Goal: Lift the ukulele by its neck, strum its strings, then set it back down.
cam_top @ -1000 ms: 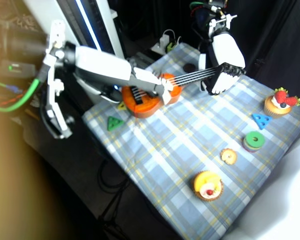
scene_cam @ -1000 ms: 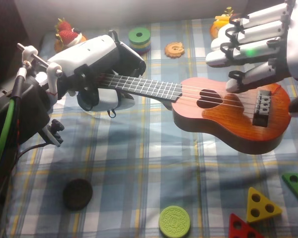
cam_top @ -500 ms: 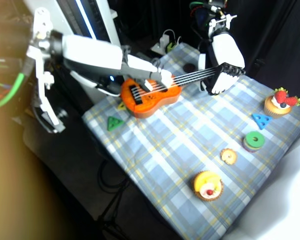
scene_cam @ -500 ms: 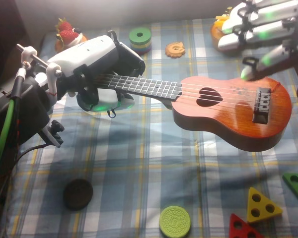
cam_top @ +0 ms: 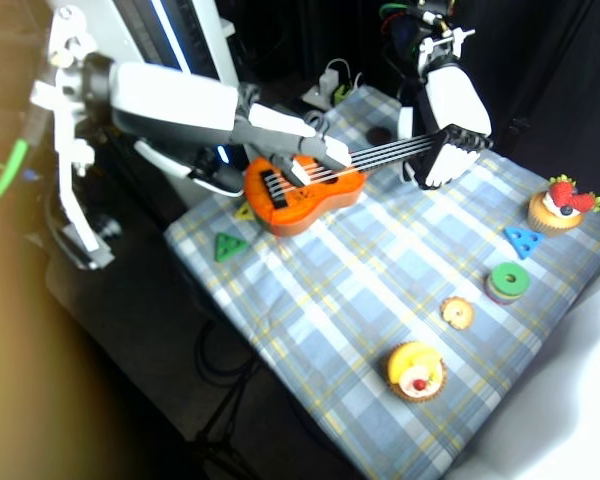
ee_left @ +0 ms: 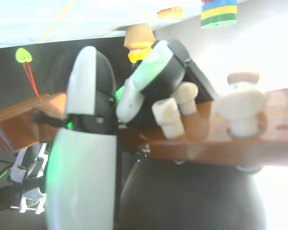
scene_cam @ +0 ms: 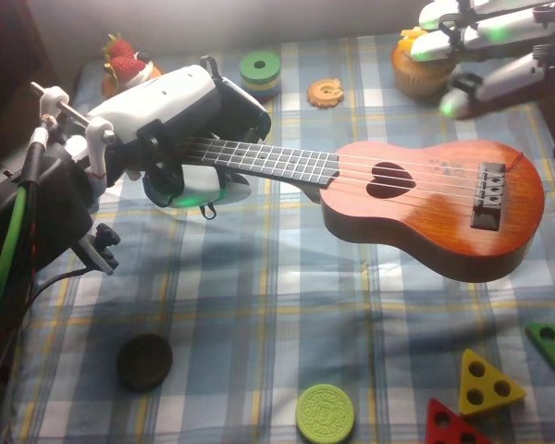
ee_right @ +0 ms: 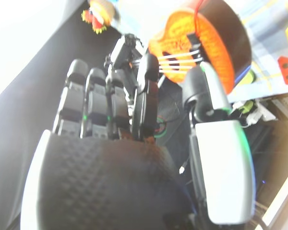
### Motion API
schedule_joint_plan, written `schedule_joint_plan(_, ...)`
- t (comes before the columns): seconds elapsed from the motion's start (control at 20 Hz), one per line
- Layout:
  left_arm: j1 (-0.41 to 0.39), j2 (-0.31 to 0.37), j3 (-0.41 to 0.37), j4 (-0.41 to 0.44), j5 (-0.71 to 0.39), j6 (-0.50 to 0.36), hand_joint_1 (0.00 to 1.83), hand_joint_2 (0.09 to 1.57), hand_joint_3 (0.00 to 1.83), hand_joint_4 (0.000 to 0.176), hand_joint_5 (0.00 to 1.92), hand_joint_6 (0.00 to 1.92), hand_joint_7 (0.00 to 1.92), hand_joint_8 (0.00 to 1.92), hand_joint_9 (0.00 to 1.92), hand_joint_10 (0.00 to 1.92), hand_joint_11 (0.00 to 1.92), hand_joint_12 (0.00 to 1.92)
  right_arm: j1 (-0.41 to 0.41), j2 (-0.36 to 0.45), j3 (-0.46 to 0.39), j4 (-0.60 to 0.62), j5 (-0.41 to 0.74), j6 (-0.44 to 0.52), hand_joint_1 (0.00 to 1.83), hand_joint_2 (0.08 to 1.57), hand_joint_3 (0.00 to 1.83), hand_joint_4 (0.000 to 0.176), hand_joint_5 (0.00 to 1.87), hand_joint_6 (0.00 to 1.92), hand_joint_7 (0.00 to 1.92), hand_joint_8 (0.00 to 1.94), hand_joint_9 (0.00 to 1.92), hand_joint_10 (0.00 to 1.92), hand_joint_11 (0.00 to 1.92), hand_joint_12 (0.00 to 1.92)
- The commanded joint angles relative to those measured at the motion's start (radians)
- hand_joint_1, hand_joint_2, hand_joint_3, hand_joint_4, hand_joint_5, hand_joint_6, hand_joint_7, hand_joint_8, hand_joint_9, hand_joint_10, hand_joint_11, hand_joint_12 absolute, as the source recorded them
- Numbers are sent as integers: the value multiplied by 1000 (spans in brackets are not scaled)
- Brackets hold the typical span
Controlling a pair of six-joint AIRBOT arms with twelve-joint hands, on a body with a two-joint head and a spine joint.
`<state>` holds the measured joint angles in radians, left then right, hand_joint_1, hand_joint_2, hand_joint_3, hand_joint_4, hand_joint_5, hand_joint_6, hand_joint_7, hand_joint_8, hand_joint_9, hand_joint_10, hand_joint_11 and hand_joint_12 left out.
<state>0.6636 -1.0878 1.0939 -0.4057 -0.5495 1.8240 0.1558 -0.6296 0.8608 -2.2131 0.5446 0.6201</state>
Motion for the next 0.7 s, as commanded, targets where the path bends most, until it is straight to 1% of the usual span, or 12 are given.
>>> schedule_joint_plan(0.0, -15, -1, -1, 7, -116, -14, 1526, 1170, 0, 0, 973, 1921, 1184, 1921, 1447, 1921, 1501, 1921, 0, 1, 1, 38, -60, -7, 637, 1202, 0, 0, 432, 55, 211, 4, 133, 27, 0, 981)
schedule_joint_plan(0.05, -15, -1, -1, 7, -116, -14, 1497, 1184, 4, 0, 969, 1921, 1180, 1921, 1446, 1921, 1500, 1921, -16, -7, 3, 38, -60, -7, 715, 1224, 3, 0, 428, 37, 136, 0, 96, 8, 0, 882)
schedule_joint_plan(0.1, -15, -1, 0, 6, -116, -14, 1483, 1191, 7, 0, 964, 1921, 1173, 1921, 1435, 1921, 1492, 1921, -25, -11, 4, 38, -60, -7, 761, 1227, 2, 0, 393, 16, 163, 7, 120, 14, 0, 937)
schedule_joint_plan(0.15, -16, -3, 3, 2, -115, -14, 1498, 1189, 5, 0, 948, 1921, 1155, 1921, 1423, 1921, 1484, 1921, -40, -15, 4, 59, -60, -7, 840, 1212, 0, 0, 339, 6, 255, 19, 243, 72, 0, 1329)
schedule_joint_plan(0.2, -18, -6, 8, -5, -116, -14, 1516, 1179, 0, 0, 957, 1921, 1167, 1921, 1431, 1921, 1487, 1921, -49, -16, 5, 87, -52, -7, 934, 1198, 1, 0, 359, 3, 598, 96, 502, 510, 225, 1635)
schedule_joint_plan(0.25, -20, -9, 12, -11, -116, -14, 1512, 1180, 0, 0, 959, 1921, 1171, 1921, 1435, 1921, 1492, 1921, -52, -16, 5, 96, -46, -7, 970, 1183, 0, 0, 382, 5, 738, 149, 592, 836, 435, 1680)
schedule_joint_plan(0.3, -22, -13, 20, -21, -119, -14, 1492, 1186, 3, 0, 967, 1921, 1184, 1921, 1444, 1921, 1504, 1921, -54, -15, 5, 108, -42, -7, 894, 1176, 0, 0, 288, 0, 222, 29, 118, 401, 86, 1539)
schedule_joint_plan(0.35, -23, -19, 29, -34, -118, -11, 1460, 1194, 6, 0, 969, 1921, 1183, 1921, 1440, 1921, 1507, 1921, -55, -14, 4, 112, -40, -7, 835, 1185, 0, 0, 207, 0, 124, 6, 133, 441, 16, 1634)
schedule_joint_plan(0.45, -25, -26, 45, -62, -119, -6, 1463, 1188, 2, 0, 980, 1921, 1190, 1921, 1439, 1921, 1509, 1921, -55, -13, 3, 121, -36, -7, 812, 1192, 2, 0, 202, 4, 99, 8, 69, 412, 0, 1550)
schedule_joint_plan(0.5, -27, -28, 46, -72, -121, 6, 1483, 1184, 0, 0, 982, 1921, 1195, 1921, 1436, 1921, 1503, 1921, -55, -13, 2, 121, -36, -7, 762, 1210, 5, 0, 165, 6, 65, 6, 31, 292, 0, 1391)
schedule_joint_plan(0.6, -34, -36, 48, -96, -124, 39, 1483, 1193, 4, 1, 968, 1921, 1190, 1921, 1436, 1921, 1509, 1921, -57, -14, 5, 121, -36, -7, 681, 1212, 1, 19, 79, 0, 10, 0, 68, 188, 0, 1430)
schedule_joint_plan(0.65, -35, -40, 49, -101, -129, 39, 1484, 1191, 2, 4, 958, 1921, 1181, 1921, 1431, 1921, 1495, 1921, -58, -15, 7, 120, -37, -7, 609, 1225, 3, 13, 38, 0, 1, 0, 41, 153, 0, 1409)
